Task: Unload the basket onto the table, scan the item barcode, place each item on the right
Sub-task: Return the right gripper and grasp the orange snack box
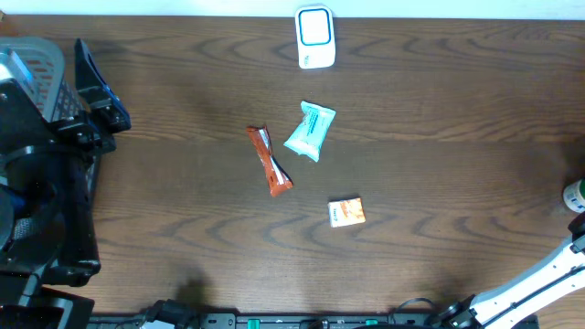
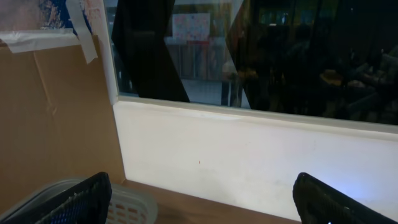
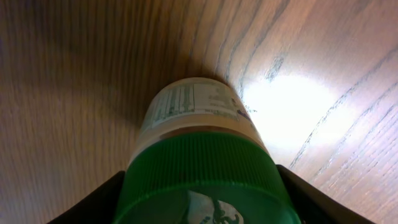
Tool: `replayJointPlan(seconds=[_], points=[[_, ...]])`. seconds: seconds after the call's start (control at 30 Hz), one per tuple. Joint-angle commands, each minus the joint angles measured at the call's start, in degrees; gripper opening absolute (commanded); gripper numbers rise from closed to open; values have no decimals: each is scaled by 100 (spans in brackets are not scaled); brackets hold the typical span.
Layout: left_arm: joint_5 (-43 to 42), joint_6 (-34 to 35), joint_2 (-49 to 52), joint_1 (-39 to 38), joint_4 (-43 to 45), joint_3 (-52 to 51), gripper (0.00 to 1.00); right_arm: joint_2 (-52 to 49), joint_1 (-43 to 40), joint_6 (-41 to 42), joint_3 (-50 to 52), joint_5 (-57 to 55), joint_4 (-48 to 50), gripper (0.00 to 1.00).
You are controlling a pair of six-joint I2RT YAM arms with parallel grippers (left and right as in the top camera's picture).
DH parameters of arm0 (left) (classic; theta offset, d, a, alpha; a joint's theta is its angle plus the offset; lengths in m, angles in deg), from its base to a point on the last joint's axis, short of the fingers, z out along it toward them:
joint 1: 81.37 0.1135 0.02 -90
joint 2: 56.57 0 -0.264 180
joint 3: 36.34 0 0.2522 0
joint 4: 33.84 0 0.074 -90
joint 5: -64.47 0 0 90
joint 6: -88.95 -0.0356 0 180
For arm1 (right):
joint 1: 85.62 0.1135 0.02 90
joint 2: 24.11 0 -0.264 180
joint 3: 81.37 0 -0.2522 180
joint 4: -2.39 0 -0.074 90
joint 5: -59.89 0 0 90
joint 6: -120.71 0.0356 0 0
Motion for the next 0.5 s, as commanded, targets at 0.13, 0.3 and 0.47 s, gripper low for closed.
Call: replayJointPlan(seconds=[0.13, 0.3, 0.47], points=[[11, 50, -33, 31, 37, -35, 93, 374, -37, -46, -70, 203, -372, 79], [11, 48, -33, 31, 37, -35, 94, 929, -81, -26, -70, 188, -820, 99], [11, 50, -33, 31, 35, -35, 94, 1572, 0, 85, -70, 992, -1670, 69]])
